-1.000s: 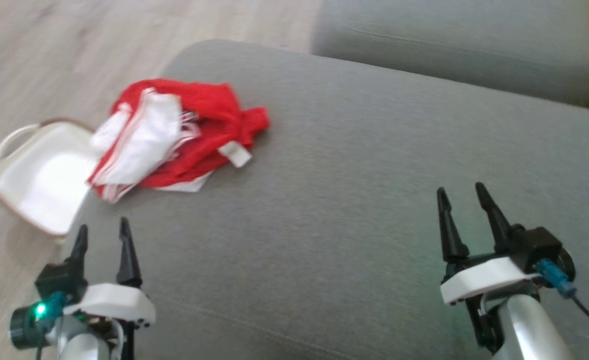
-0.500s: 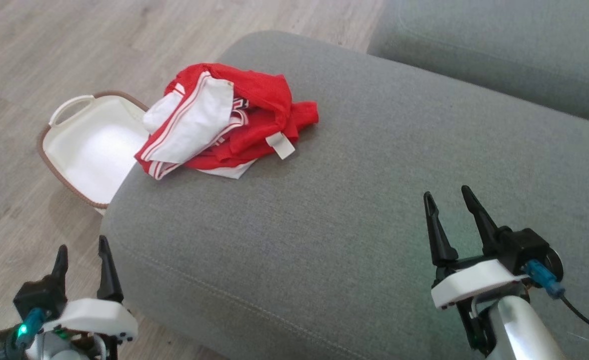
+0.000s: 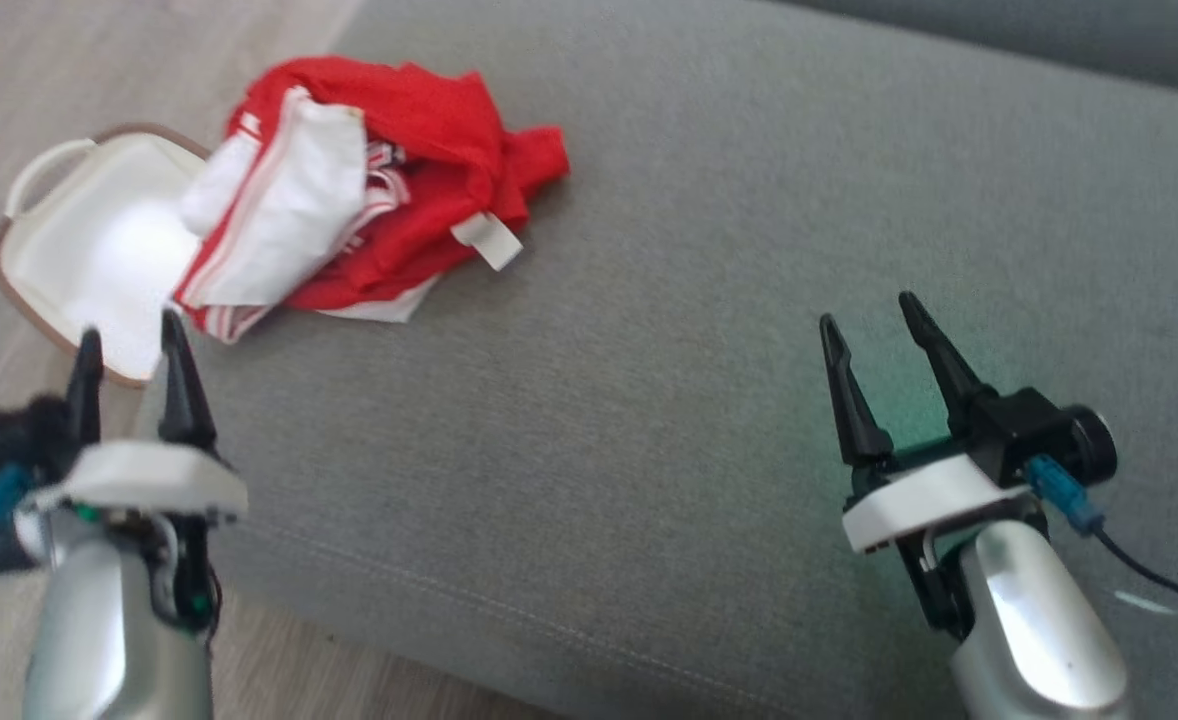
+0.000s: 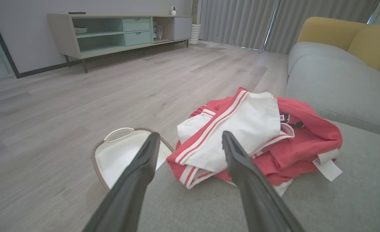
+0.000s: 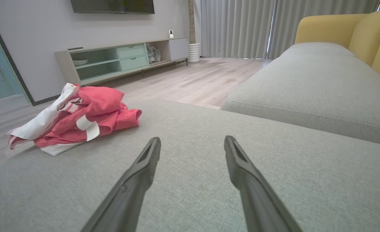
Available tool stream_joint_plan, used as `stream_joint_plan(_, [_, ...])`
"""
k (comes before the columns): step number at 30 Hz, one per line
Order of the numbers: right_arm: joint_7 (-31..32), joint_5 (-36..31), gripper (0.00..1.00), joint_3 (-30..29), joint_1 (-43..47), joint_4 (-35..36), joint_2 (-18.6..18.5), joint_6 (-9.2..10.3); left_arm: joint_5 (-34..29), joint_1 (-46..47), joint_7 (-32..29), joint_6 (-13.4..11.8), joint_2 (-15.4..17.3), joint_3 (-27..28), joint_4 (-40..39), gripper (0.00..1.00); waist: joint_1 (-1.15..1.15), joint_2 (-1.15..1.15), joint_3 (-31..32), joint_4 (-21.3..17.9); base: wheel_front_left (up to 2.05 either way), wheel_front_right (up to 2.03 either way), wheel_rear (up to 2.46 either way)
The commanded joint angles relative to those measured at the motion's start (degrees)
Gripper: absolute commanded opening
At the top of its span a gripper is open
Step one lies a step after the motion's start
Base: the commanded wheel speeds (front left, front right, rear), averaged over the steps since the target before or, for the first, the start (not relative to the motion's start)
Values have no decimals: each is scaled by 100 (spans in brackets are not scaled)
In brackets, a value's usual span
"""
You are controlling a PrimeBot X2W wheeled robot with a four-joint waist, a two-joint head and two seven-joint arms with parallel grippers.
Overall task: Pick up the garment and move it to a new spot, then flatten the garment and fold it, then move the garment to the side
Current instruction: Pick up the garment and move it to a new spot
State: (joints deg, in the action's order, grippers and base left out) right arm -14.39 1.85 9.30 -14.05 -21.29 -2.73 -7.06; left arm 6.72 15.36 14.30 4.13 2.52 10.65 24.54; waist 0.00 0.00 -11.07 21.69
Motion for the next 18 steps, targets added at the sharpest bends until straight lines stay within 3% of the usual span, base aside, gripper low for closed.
stream_joint_plan(1, [-61, -84, 100, 170, -273, 183, -15, -43, -42, 356, 70, 50, 208, 256, -9, 100, 0, 0, -321, -217, 0, 0, 0])
stream_joint_plan(9, [-61, -290, 100, 289, -503, 232, -15, -43, -47, 1324, 70, 187, 548, 386, 875, 100, 0, 0, -754, -456, 0, 0, 0])
stream_joint_plan(18, [-61, -400, 100, 323, -710, 253, -15, -43, -215, 2428, 70, 300, 1053, 57, 2244, 100, 0, 0, -1178, -729, 0, 0, 0])
